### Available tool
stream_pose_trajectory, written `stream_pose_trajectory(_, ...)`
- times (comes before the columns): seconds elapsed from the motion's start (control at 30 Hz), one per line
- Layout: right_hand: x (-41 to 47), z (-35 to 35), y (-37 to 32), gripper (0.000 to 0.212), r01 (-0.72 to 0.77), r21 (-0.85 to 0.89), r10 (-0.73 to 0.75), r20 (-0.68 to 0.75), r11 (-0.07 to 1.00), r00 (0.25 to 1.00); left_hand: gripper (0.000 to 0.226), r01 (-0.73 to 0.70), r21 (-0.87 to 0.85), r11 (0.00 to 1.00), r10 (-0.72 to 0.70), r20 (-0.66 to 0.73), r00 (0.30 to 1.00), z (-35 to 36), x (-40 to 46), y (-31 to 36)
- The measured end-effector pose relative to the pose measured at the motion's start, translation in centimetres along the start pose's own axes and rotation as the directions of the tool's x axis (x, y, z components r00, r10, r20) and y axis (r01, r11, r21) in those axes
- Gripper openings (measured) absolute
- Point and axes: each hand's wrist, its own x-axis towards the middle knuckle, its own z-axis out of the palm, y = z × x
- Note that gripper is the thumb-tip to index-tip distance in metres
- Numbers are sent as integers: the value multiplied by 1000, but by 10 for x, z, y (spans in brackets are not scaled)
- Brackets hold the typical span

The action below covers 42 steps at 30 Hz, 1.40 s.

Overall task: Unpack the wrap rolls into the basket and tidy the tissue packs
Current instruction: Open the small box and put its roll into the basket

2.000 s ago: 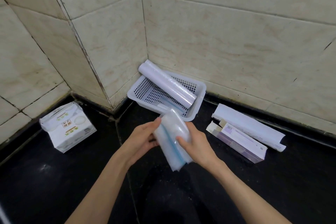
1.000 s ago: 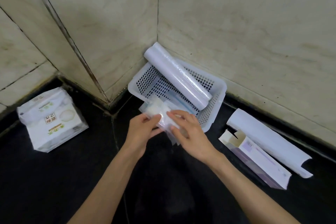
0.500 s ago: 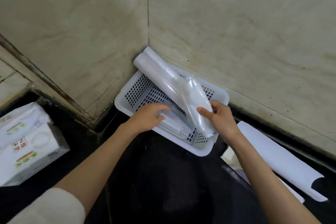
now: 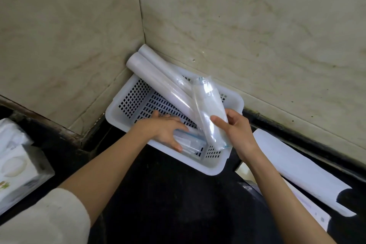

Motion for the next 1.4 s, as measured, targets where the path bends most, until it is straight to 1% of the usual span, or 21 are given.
stream_pose_trajectory(0.07, 0, 0, 1, 20, -4, 17, 3, 9, 1000, 1000, 54, -12, -67, 998, 13, 20, 1000, -1, -4, 3)
stream_pose_trajectory(0.13, -1, -1, 3, 15, -4, 31, 3, 24, 1000, 1000, 42, -24, -195, 981, 36, 60, 998, 0, -9, 3)
stream_pose_trajectory(0.2, -1, -2, 3, 14, -10, 50, 8, 35, 999, 999, 44, -36, -283, 958, 75, 127, 989, -3, -14, 2)
stream_pose_trajectory(0.27, 0, -2, 4, 13, -20, 66, 17, 42, 998, 999, 51, -33, -288, 957, 103, 234, 967, -11, -16, 0)
stream_pose_trajectory(0.33, 0, -2, 5, 12, -31, 75, 28, 45, 997, 999, 51, 6, -280, 960, 82, 303, 949, -17, -15, -1)
stream_pose_trajectory(0.4, 0, -2, 5, 16, -37, 77, 33, 45, 996, 998, 43, 10, -285, 959, 69, 267, 961, -14, -10, 1)
stream_pose_trajectory(0.47, 0, -3, 6, 17, -39, 78, 36, 46, 996, 998, 30, -6, -281, 960, 52, 156, 986, -7, -6, 2)
stream_pose_trajectory(0.53, 0, -3, 6, 16, -42, 81, 38, 46, 996, 998, 21, -25, -218, 976, 32, 28, 999, -1, -5, 2)
stream_pose_trajectory(0.6, 0, -4, 7, 18, -49, 91, 46, 43, 995, 998, 24, -53, -126, 991, 44, -74, 996, 1, -5, -1)
stream_pose_trajectory(0.67, 0, -4, 6, 21, -61, 116, 57, 41, 991, 998, 27, -71, -74, 995, 61, -124, 990, 2, -6, -4)
stream_pose_trajectory(0.73, 0, -4, 6, 23, -74, 150, 69, 39, 986, 997, 30, -63, -78, 995, 55, -101, 993, 1, -7, -8)
stream_pose_trajectory(0.83, 0, -4, 6, 24, -86, 169, 81, 38, 982, 996, 36, 16, -213, 977, 0, 75, 997, -6, -11, -13)
stream_pose_trajectory(0.87, 1, -4, 6, 24, -88, 166, 83, 36, 982, 996, 36, 33, -217, 976, -9, 108, 994, -7, -11, -14)
stream_pose_trajectory(0.93, 1, -2, 5, 26, -88, 160, 84, 31, 983, 996, 29, 36, -158, 987, -25, 72, 997, -6, -9, -12)
stream_pose_trajectory(1.0, 1, -1, 4, 28, -87, 161, 85, 23, 983, 996, 18, 43, -100, 994, -47, -43, 998, -2, -9, -10)
stream_pose_trajectory(1.03, 0, -1, 4, 27, -86, 160, 83, 23, 983, 996, 16, 52, -105, 993, -61, -85, 995, 0, -8, -9)
stream_pose_trajectory(1.1, 0, 0, 4, 20, -81, 148, 77, 29, 986, 997, 20, 53, -189, 981, -75, -114, 991, -1, -10, -10)
stream_pose_trajectory(1.13, 0, 0, 3, 17, -78, 140, 75, 30, 987, 997, 22, 40, -251, 967, -71, -114, 991, -5, -12, -12)
stream_pose_trajectory(1.23, 0, 0, 2, 16, -73, 118, 70, 30, 990, 997, 18, -26, -398, 917, -15, -98, 995, -23, -18, -20)
stream_pose_trajectory(1.33, 1, 0, 2, 16, -63, 111, 60, 30, 992, 998, 17, -33, -383, 923, 41, 12, 999, -29, -14, -21)
stream_pose_trajectory(1.4, 3, 0, 3, 17, -56, 71, 53, 49, 996, 997, 22, 26, -350, 936, -12, 43, 999, -18, -6, -21)
